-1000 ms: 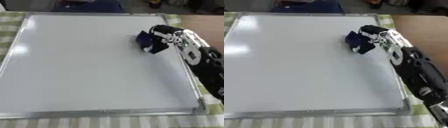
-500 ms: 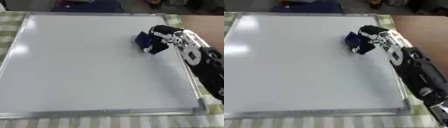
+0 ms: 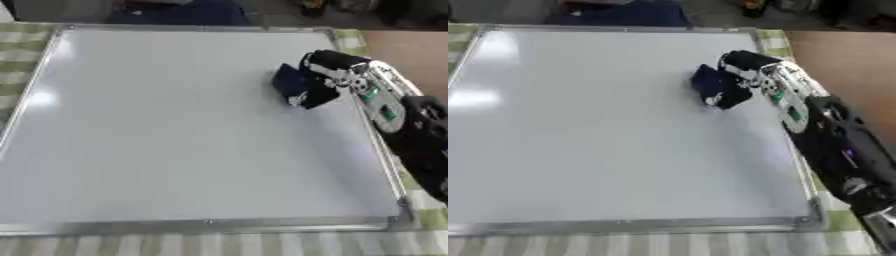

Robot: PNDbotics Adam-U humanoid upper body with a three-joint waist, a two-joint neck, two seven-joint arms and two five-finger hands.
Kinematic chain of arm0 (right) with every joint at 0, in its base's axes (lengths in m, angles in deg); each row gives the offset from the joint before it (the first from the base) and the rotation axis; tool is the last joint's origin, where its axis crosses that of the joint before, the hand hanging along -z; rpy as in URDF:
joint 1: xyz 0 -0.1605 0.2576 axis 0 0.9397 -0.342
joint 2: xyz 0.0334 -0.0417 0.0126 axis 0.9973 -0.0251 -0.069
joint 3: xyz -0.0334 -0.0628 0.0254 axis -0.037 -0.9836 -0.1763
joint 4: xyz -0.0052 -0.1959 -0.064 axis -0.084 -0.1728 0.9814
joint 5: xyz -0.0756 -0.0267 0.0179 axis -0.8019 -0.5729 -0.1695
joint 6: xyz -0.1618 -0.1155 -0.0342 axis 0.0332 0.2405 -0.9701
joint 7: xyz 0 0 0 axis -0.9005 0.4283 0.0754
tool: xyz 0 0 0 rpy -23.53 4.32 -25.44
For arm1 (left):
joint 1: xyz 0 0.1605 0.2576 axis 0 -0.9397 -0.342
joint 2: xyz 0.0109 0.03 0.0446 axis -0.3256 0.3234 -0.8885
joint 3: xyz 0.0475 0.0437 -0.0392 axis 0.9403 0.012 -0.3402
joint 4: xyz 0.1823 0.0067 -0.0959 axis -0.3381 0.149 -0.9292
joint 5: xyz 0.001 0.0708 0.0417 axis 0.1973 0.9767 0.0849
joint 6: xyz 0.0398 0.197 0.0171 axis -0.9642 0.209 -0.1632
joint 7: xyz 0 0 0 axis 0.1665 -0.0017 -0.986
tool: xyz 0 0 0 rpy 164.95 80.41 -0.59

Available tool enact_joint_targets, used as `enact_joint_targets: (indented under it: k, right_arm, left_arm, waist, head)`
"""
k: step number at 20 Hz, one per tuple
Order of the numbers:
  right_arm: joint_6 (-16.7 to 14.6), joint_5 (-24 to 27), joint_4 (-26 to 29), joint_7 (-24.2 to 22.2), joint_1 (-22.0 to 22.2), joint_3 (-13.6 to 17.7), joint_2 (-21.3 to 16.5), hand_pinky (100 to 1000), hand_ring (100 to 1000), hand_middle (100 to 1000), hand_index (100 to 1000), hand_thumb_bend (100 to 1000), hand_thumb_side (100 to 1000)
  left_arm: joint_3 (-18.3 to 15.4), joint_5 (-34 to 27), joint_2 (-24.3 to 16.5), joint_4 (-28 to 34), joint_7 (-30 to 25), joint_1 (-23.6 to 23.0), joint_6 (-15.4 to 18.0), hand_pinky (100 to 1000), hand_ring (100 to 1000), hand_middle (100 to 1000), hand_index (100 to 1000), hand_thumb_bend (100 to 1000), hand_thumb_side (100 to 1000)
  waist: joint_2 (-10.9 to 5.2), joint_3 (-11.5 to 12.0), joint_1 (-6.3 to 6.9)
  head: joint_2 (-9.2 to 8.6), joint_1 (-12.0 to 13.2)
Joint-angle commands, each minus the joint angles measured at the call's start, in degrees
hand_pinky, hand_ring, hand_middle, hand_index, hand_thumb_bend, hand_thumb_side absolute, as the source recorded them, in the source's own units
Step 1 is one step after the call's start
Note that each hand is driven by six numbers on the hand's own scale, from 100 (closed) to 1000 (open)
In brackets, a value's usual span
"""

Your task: Wipe the whiteboard clean with a brush.

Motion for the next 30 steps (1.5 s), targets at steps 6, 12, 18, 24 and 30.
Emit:
enact_joint_targets:
  k: [6, 12, 18, 24, 30]
  right_arm:
    - [0.18, -0.93, 1.38, 0.64, -0.54, -0.15, -2.08, 731, 802, 714, 252, 262, 503]
    - [0.13, -1.64, 0.89, 0.38, -0.50, -0.44, -1.91, 726, 798, 693, 243, 266, 492]
    - [0.17, -1.98, 0.61, 0.66, -0.67, -0.43, -1.84, 722, 792, 683, 242, 241, 490]
    - [0.47, -2.09, 0.58, 0.97, -0.86, -0.47, -1.81, 710, 779, 578, 231, 216, 487]
    - [0.87, -2.51, -0.02, 1.38, -1.04, -0.56, -1.67, 698, 768, 473, 191, 168, 454]
  left_arm:
    - [0.01, -0.23, -1.07, 1.07, -0.64, 0.57, 0.01, 620, 804, 790, 619, 216, 1000]
    - [0.01, -0.26, -1.06, 1.07, -0.87, 0.54, -0.08, 621, 805, 791, 619, 214, 1000]
    - [0.05, -0.27, -1.05, 1.07, -1.14, 0.51, -0.14, 622, 806, 792, 619, 212, 1000]
    - [0.08, -0.24, -1.10, 1.07, -1.41, 0.48, -0.23, 622, 807, 794, 619, 210, 1000]
    - [0.10, -0.27, -1.15, 1.07, -1.65, 0.49, -0.31, 623, 808, 794, 619, 209, 1000]
  waist:
    - [-1.63, -0.20, 0.01]
    - [-1.64, -0.04, -0.07]
    - [-1.53, -0.04, -0.19]
    - [-1.51, -0.03, -0.31]
    - [-1.43, 0.25, -0.41]
  head:
    - [-0.33, 0.45]
    - [-0.59, 0.37]
    - [-0.68, 0.37]
    - [-0.69, 0.35]
    - [-0.78, 0.30]
